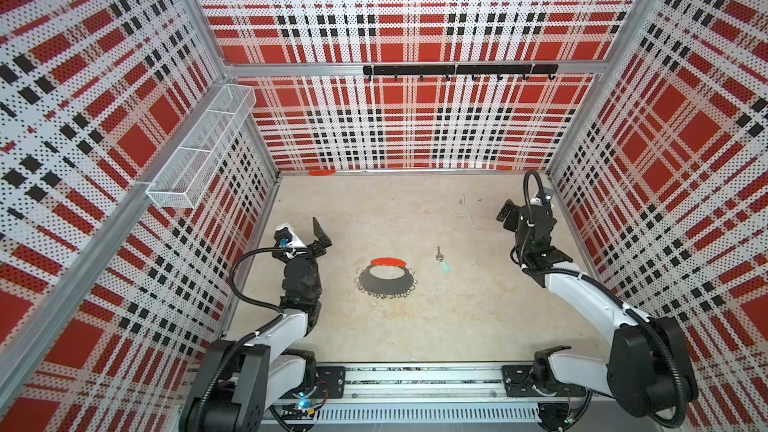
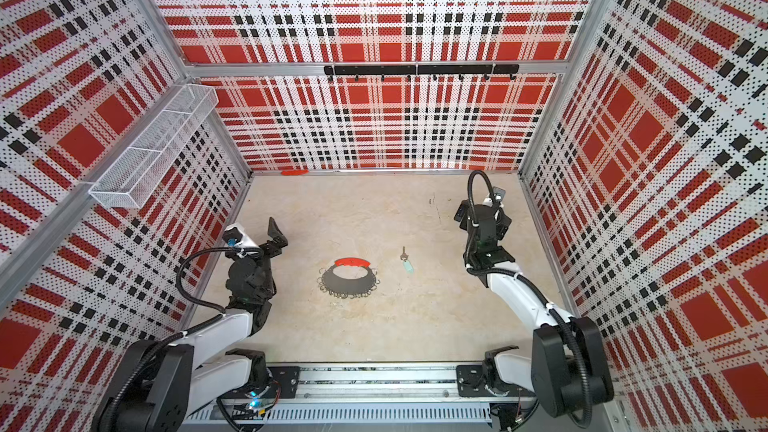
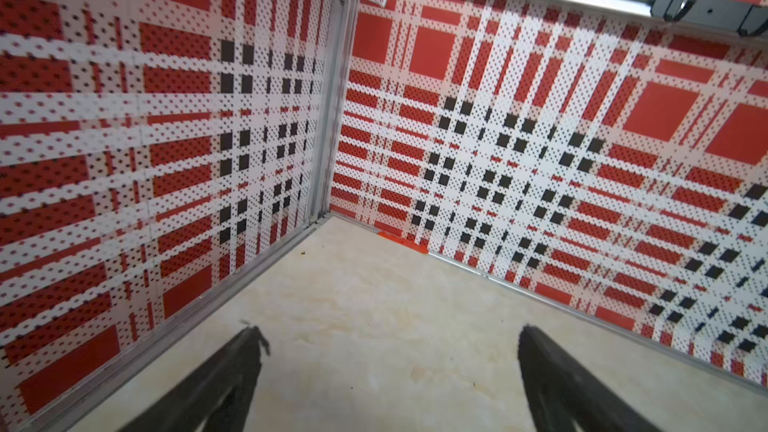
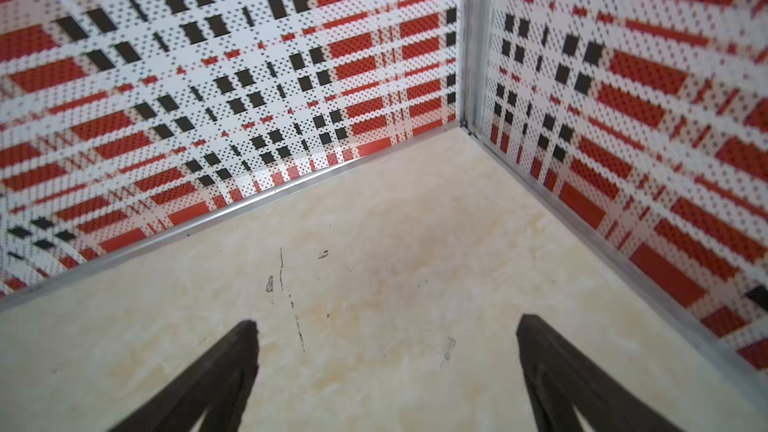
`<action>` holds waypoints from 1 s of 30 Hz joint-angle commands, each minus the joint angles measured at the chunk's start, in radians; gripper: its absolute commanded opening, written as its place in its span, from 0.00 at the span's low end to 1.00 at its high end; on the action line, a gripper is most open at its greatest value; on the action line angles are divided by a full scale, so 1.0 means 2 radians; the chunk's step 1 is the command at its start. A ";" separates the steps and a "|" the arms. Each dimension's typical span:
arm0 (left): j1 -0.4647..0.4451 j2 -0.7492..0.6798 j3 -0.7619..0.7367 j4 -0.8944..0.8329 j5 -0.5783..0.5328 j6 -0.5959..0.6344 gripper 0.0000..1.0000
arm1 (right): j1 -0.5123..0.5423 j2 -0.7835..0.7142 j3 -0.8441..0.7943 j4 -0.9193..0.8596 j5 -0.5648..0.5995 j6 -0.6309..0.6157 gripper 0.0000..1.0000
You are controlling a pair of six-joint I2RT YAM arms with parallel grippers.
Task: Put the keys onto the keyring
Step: 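Move both grippers forward toward the steel keyring plate and key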
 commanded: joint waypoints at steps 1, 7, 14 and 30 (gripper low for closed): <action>-0.012 -0.015 0.052 -0.110 0.091 -0.010 0.98 | -0.022 0.027 -0.007 -0.083 -0.073 0.078 1.00; -0.152 0.027 0.135 -0.215 0.065 -0.067 0.98 | 0.036 -0.054 -0.132 0.099 -0.093 0.037 1.00; -0.274 0.080 0.235 -0.375 -0.125 -0.175 0.98 | 0.090 -0.054 -0.188 0.194 -0.104 0.071 1.00; -0.191 -0.093 0.189 -0.519 -0.175 -0.241 0.98 | 0.069 0.033 -0.207 0.316 -0.278 0.069 0.85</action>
